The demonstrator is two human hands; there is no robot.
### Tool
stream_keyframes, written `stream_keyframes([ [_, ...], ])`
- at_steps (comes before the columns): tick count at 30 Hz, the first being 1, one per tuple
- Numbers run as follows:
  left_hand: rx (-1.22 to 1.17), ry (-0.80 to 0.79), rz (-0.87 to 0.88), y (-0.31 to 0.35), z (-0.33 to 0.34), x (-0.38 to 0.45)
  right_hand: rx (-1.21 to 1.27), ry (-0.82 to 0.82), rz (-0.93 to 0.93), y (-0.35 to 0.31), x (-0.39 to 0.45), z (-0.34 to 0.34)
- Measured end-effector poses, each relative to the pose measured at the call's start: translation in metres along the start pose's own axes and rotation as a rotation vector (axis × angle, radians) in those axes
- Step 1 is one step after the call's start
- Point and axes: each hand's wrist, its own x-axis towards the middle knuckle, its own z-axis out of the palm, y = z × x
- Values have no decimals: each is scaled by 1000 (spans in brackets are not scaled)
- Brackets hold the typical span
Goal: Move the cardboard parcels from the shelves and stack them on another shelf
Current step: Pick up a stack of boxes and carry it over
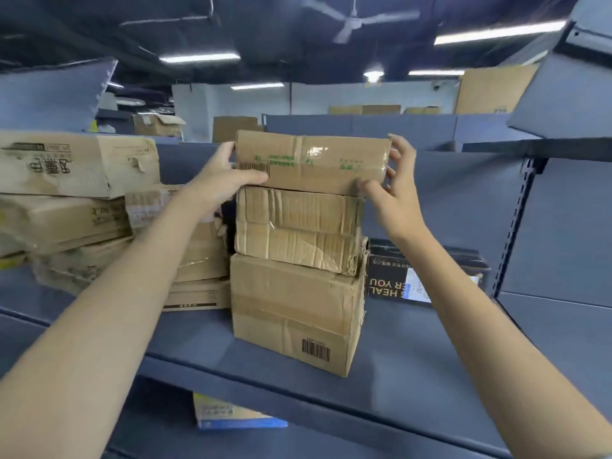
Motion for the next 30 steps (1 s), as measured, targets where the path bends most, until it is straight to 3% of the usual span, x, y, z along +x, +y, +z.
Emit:
stream_keyframes([
  [3,21,88,52,1,14,-8,21,12,18,0,-1,-3],
  [5,123,361,210,6,30,-29,32,86,67,5,-2,-11],
  [7,226,687,696,13,51,-54,67,224,142,16,-5,-24],
  [8,261,758,946,13,68,-62,75,290,187,23,-8,-33],
  [10,288,688,1238,10,108,-72,36,374,276,38,-16,-51],
  [13,272,377,1314,3,176,-83,-88,415,379,60,-34,-76],
  [16,364,149,1068,-24,230,-79,-196,388,443,82,-52,-100],
  [22,491,19,235,-73,284,-54,-304,361,622,123,-72,-132],
  [27,434,-16,-87,-74,309,-28,-290,446,787,149,-73,-139],
  [30,423,-18,-183,-74,315,-17,-238,442,841,163,-72,-141],
])
